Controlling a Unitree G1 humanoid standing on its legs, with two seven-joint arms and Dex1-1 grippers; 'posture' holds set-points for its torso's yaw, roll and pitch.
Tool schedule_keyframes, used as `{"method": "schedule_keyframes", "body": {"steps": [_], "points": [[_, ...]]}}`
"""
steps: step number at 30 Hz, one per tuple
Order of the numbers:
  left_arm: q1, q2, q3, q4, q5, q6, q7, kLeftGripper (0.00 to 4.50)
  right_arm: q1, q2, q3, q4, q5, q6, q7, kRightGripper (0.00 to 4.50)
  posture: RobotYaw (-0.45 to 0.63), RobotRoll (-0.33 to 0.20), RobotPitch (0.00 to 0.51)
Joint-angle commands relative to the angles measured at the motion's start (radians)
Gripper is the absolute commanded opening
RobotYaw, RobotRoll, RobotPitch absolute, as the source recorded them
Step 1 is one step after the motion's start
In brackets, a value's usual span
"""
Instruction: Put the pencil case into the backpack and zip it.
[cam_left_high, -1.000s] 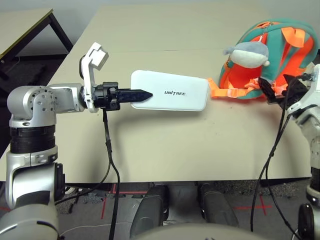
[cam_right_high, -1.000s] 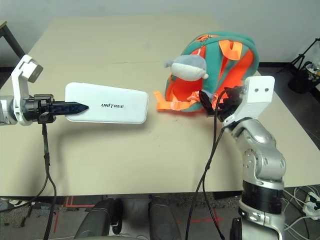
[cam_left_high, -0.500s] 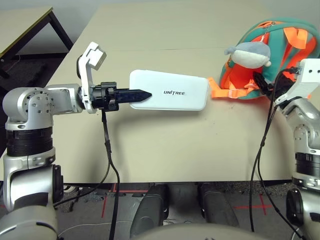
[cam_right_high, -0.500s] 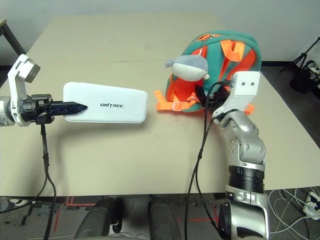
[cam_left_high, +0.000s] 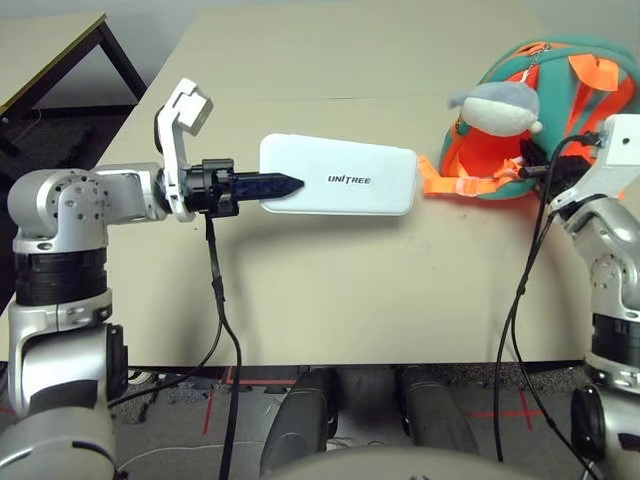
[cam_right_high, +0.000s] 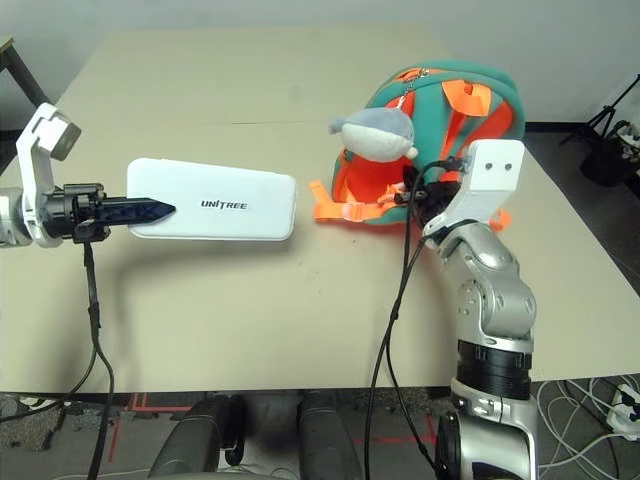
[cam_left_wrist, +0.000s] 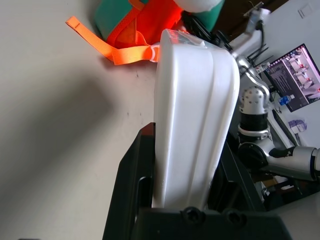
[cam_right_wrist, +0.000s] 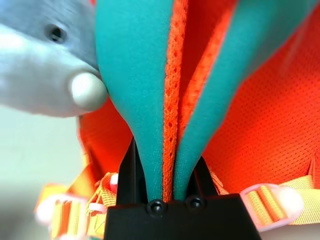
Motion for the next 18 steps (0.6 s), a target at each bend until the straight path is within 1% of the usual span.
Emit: {"method": "schedule_keyframes", "body": {"steps": [1, 7, 10, 12, 14, 18], "points": [[-0.018, 0.004, -0.018, 0.025, 0.017, -0.031, -0.025, 1.38, 0.062, -0.012, -0.052, -0.179, 0.081, 0.111, -0.024, 0.21, -0.09, 0.0, 0.146], [-0.058, -0.008, -0.07, 0.1, 0.059, -0.087, -0.067, 1.38, 0.269, 0.032, -0.14, -0.526, 0.247, 0.277, -0.113, 0.21, -0.15, 0.0, 0.151], [-0.076, -0.012, -0.091, 0.135, 0.081, -0.11, -0.091, 1.38, 0.319, 0.037, -0.167, -0.609, 0.308, 0.309, -0.15, 0.21, -0.17, 0.0, 0.152], [-0.096, -0.015, -0.108, 0.173, 0.102, -0.131, -0.112, 1.38, 0.379, 0.032, -0.203, -0.666, 0.359, 0.316, -0.162, 0.21, -0.19, 0.0, 0.154], [-0.114, -0.018, -0.126, 0.212, 0.126, -0.155, -0.135, 1.38, 0.427, 0.013, -0.241, -0.699, 0.408, 0.312, -0.174, 0.21, -0.21, 0.0, 0.154], [-0.153, -0.027, -0.157, 0.3, 0.18, -0.207, -0.185, 1.38, 0.509, -0.072, -0.32, -0.71, 0.547, 0.257, -0.231, 0.21, -0.24, 0.0, 0.159]]}}
